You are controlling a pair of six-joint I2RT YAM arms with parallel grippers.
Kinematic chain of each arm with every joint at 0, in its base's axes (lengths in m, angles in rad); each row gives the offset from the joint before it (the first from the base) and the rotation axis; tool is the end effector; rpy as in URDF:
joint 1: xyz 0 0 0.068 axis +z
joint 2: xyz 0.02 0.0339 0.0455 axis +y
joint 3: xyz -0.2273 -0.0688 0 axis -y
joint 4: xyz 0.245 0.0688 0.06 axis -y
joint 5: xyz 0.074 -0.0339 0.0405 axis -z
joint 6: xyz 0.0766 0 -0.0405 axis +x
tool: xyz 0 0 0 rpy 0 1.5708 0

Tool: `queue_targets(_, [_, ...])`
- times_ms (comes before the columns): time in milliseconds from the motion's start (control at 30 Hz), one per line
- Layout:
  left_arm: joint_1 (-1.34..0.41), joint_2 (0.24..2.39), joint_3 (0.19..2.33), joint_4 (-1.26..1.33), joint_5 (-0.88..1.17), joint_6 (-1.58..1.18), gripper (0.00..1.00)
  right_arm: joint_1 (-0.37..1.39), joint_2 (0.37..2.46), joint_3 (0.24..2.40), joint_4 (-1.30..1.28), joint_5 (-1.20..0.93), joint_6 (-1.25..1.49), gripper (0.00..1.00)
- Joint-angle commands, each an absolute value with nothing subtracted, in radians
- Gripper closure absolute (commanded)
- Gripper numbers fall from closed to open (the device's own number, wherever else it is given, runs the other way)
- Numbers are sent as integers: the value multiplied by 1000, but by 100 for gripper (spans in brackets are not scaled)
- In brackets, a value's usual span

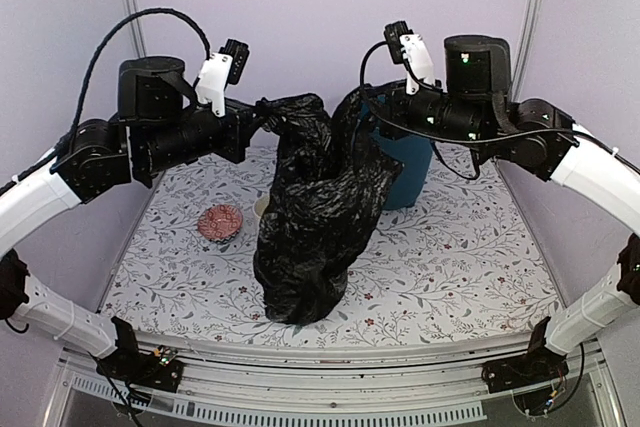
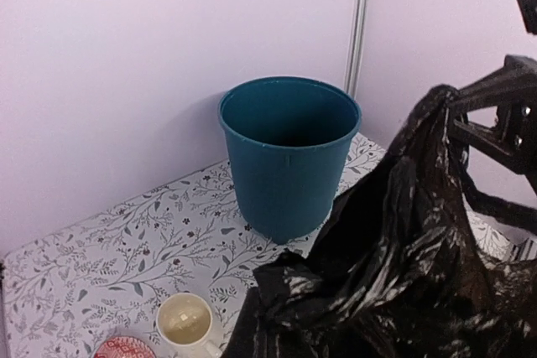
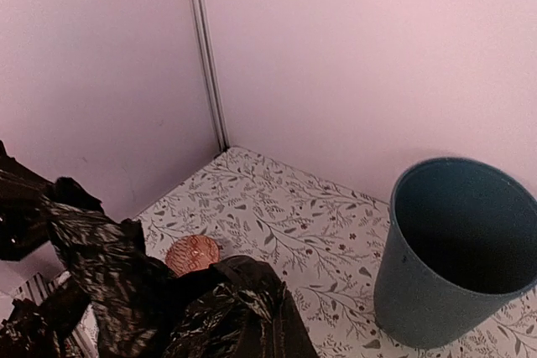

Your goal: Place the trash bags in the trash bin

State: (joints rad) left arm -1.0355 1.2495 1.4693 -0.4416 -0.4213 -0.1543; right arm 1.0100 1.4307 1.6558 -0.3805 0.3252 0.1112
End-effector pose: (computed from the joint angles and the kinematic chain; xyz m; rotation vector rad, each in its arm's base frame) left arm 0.1874 -0.2546 0.4095 0.4818 1.7325 -0.4804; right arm 0.2114 0.2906 0.4291 -0.5335 1.6657 0.5472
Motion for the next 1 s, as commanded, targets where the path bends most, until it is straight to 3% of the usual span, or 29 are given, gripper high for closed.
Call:
queue_targets(0, [-891, 1243, 1440, -495, -305, -319, 100, 904, 1415, 1593, -429, 307, 267, 99])
queue_targets(133, [-733, 1319, 1454, -420, -217, -265, 100, 734, 1524, 1642, -433, 243, 291, 99])
queue_targets(300, [-584, 1467, 1766, -457, -190, -166, 100, 658, 1719, 2028, -462, 221, 202, 99])
queue_targets(467, [-626, 1492, 2174, -416, -161, -89, 100, 703, 1768, 2500, -451, 135, 124, 99])
queue_targets(533, [-716, 1487, 2314, -369, -140, -18, 100, 785, 1710, 2521, -363, 103, 50, 99])
queue_targets(600, [-887, 1446, 2325, -247, -204, 170, 100, 948, 1626, 2434, -233, 154, -123, 99])
queue_targets(667, [-1037, 1374, 2125, -78, -342, 263, 100, 1137, 1548, 2235, -89, 326, -408, 99])
queue_targets(767, [-1102, 1273, 1727, -55, -427, 371, 100, 1188, 1438, 1829, 37, 491, -628, 99])
queue_targets(833, [-1102, 1206, 1325, -46, -582, 369, 100, 1125, 1368, 1487, 156, 589, -626, 99])
queue_targets(900, [-1109, 1136, 942, -12, -639, 286, 100, 1038, 1357, 1267, 105, 664, -496, 99])
queue_targets(967, [-1148, 1098, 762, -88, -692, 81, 100, 987, 1378, 1156, -47, 683, -334, 99])
